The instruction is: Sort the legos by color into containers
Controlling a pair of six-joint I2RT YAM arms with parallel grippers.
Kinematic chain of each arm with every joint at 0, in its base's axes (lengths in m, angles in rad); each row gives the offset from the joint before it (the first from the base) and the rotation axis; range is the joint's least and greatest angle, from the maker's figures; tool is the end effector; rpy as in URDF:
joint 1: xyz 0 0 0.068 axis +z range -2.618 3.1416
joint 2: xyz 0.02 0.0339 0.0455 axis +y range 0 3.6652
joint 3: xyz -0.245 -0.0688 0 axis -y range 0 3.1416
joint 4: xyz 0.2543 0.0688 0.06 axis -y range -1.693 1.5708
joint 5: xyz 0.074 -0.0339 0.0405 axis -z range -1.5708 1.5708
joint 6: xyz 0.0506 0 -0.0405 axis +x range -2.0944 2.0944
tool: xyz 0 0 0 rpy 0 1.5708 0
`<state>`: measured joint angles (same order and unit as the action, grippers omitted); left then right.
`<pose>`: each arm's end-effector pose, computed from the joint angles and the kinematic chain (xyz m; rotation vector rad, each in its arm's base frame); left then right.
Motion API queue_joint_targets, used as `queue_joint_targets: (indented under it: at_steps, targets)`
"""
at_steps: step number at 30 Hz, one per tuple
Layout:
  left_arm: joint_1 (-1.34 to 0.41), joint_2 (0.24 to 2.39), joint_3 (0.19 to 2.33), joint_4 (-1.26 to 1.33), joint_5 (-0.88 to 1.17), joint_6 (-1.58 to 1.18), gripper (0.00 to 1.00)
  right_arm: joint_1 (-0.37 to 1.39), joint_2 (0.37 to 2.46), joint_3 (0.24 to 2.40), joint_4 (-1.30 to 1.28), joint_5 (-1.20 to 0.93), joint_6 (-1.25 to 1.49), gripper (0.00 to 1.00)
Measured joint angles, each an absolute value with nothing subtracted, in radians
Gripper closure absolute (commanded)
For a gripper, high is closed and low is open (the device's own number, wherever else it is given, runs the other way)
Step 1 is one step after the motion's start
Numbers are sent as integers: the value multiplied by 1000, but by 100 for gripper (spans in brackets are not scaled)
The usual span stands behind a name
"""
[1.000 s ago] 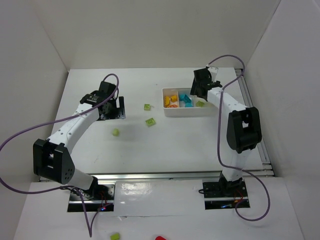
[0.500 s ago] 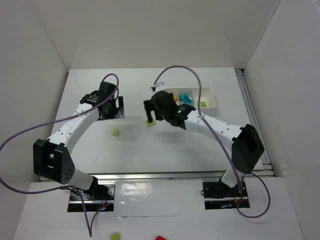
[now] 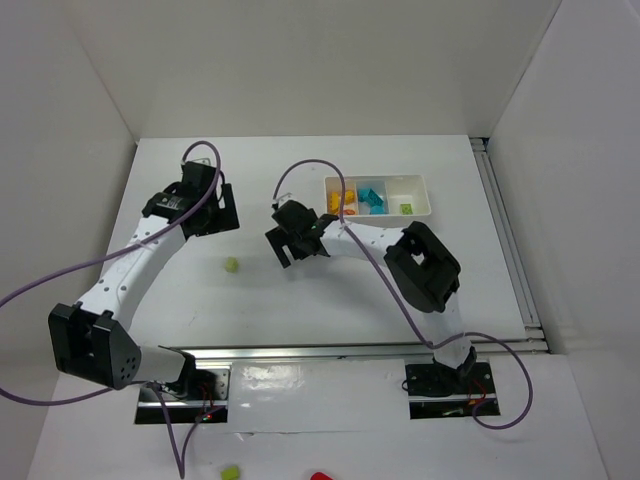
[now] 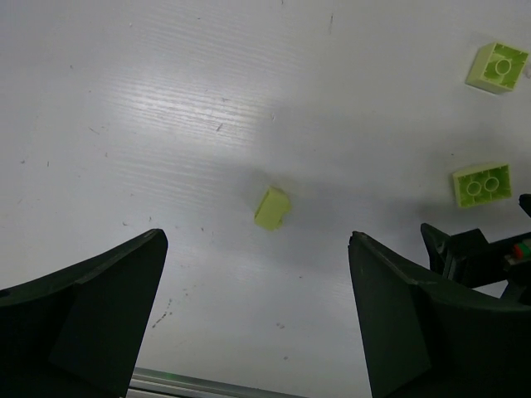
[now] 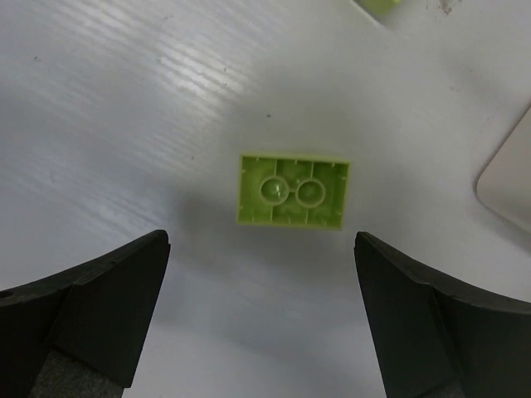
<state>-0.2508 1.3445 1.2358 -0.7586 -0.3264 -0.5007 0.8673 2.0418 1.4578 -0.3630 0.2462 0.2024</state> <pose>0.2978 -0.0595 0.2913 -0.4382 2.3377 0.0439 0.2994 0.3339 0.1418 -0.7161 2.3771 0.1436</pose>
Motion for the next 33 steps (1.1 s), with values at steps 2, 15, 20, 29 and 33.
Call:
queue_joint_targets:
  at_steps: [2, 15, 20, 29, 33]
  targets:
    - [-245, 1345, 1236, -759, -327, -501, 0, 855, 2063, 1473, -359, 242, 193, 5]
    - [-241, 1345, 1236, -759, -324, -500, 0, 810, 2114, 1487, -287, 207, 184, 53]
    - [-241, 1349, 1236, -759, -317, -499, 0, 811, 2080, 1478, -286, 229, 184, 53]
    - [-241, 1399, 1238, -759, -287, -495, 0, 707, 1696, 1413, -340, 396, 287, 52]
    - [-241, 1440, 1245, -763, -258, -492, 0, 499, 1615, 1384, -362, 440, 372, 52]
